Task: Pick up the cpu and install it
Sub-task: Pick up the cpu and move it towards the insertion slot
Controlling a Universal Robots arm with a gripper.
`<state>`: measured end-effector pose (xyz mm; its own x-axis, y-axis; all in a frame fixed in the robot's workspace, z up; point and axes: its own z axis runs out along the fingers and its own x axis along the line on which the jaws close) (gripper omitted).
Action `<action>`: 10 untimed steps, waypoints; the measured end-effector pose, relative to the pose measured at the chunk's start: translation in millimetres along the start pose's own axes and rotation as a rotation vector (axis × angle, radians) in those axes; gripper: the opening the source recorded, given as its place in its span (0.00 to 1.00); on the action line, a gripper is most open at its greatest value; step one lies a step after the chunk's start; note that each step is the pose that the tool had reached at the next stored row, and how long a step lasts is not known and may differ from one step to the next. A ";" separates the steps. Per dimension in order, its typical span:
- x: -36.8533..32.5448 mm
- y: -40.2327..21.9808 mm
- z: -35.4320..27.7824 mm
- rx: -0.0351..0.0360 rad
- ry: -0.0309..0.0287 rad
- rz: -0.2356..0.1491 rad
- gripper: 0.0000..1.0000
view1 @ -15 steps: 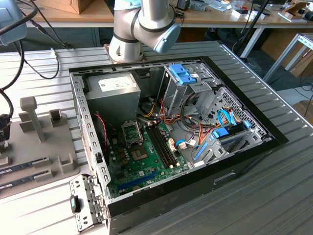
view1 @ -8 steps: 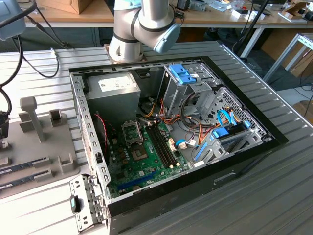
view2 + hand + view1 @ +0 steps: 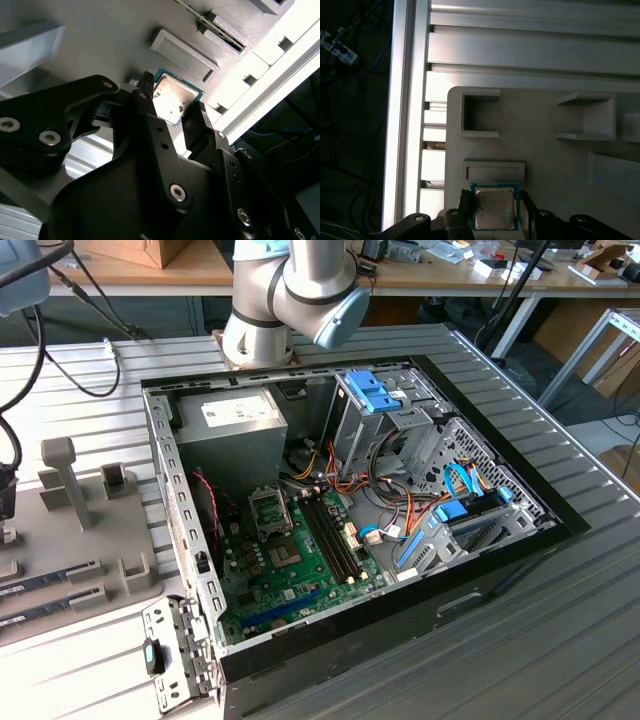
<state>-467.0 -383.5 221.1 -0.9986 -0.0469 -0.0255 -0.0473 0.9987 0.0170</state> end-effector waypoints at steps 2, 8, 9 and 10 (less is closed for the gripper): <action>0.0 0.0 -1.2 -0.0003 -0.0001 0.000 0.47; -0.1 0.1 -4.1 -0.0026 -0.0002 0.000 0.47; -0.1 0.1 -4.4 -0.0029 -0.0002 0.000 0.47; -0.1 0.1 -4.8 -0.0032 -0.0002 0.000 0.47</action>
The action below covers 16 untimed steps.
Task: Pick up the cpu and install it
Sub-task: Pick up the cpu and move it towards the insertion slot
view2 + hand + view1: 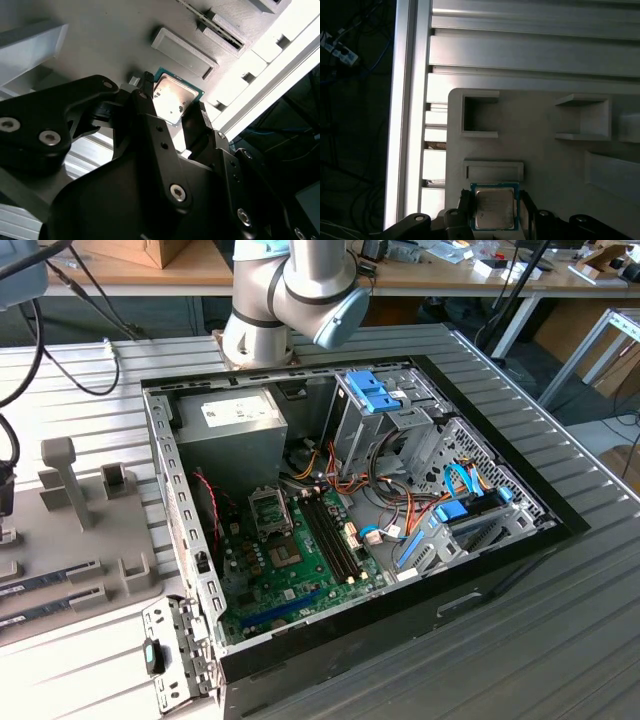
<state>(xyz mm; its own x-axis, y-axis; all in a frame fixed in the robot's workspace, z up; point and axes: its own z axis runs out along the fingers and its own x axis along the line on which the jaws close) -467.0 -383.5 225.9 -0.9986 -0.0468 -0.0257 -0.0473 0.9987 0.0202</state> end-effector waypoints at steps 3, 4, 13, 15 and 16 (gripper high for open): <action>0.0 0.0 -1.7 -0.0011 0.0002 0.000 0.47; 0.0 0.0 -2.1 -0.0014 0.0000 0.000 0.47; -0.2 0.1 -6.8 -0.0033 -0.0001 0.000 0.47; -0.2 0.2 -8.1 -0.0036 -0.0001 0.000 0.47; -0.2 0.2 -8.4 -0.0037 -0.0002 0.000 0.47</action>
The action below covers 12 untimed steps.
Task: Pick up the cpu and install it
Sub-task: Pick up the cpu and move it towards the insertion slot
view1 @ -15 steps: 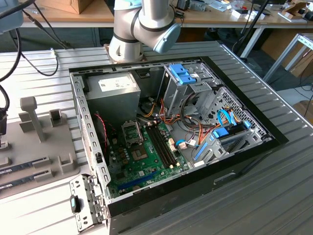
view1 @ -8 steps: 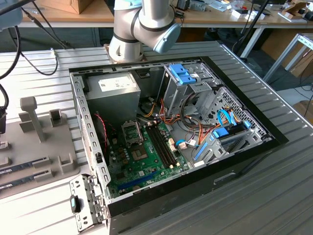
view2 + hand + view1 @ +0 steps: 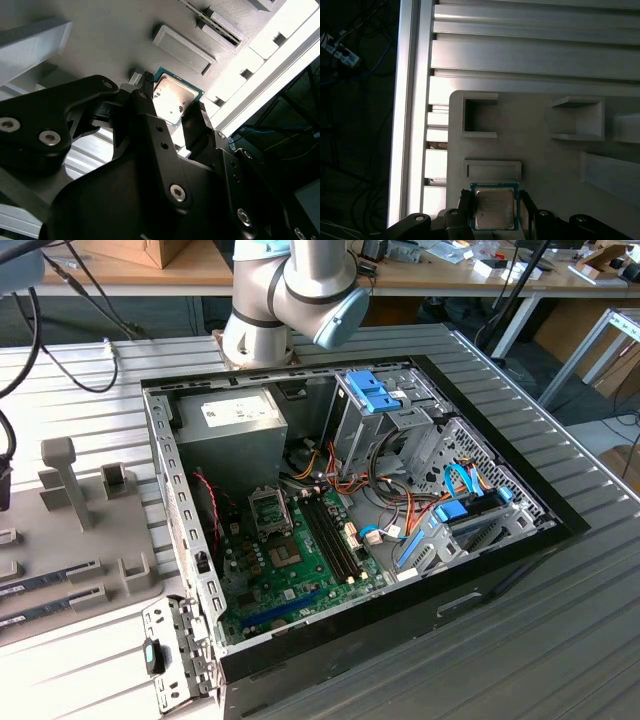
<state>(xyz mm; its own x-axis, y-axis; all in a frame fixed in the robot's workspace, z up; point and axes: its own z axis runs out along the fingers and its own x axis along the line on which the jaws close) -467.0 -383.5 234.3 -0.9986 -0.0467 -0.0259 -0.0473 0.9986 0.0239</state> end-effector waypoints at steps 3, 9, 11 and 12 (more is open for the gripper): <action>0.0 0.0 -1.0 -0.0003 0.0001 0.000 0.47; -0.1 0.1 -4.0 -0.0009 0.0002 0.000 0.47; -0.1 0.1 -5.1 -0.0011 0.0000 0.000 0.47; -0.1 0.2 -6.1 -0.0014 0.0001 0.000 0.47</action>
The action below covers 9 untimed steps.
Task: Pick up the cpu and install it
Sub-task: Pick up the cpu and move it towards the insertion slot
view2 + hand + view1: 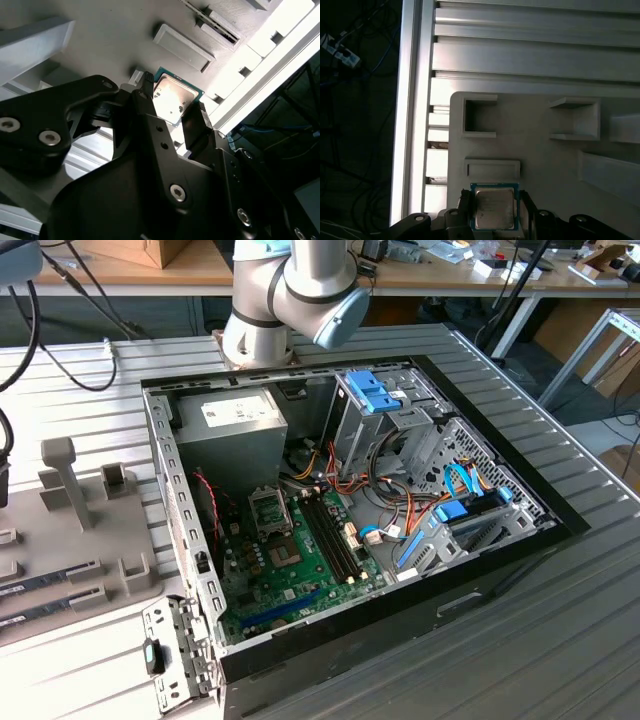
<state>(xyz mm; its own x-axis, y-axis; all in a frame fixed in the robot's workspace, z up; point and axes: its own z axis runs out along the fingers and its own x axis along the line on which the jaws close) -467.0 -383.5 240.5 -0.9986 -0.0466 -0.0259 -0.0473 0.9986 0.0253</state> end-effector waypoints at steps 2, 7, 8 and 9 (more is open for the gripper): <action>0.0 0.0 -1.2 -0.0003 0.0000 0.000 0.47; -0.1 0.1 -4.1 -0.0007 -0.0001 0.000 0.47; -0.1 0.1 -4.8 -0.0007 0.0000 0.000 0.47; -0.1 0.1 -5.5 -0.0009 -0.0001 0.000 0.47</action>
<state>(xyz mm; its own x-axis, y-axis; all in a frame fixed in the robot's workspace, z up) -467.0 -383.5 245.9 -0.9986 -0.0466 -0.0259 -0.0473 0.9985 0.0262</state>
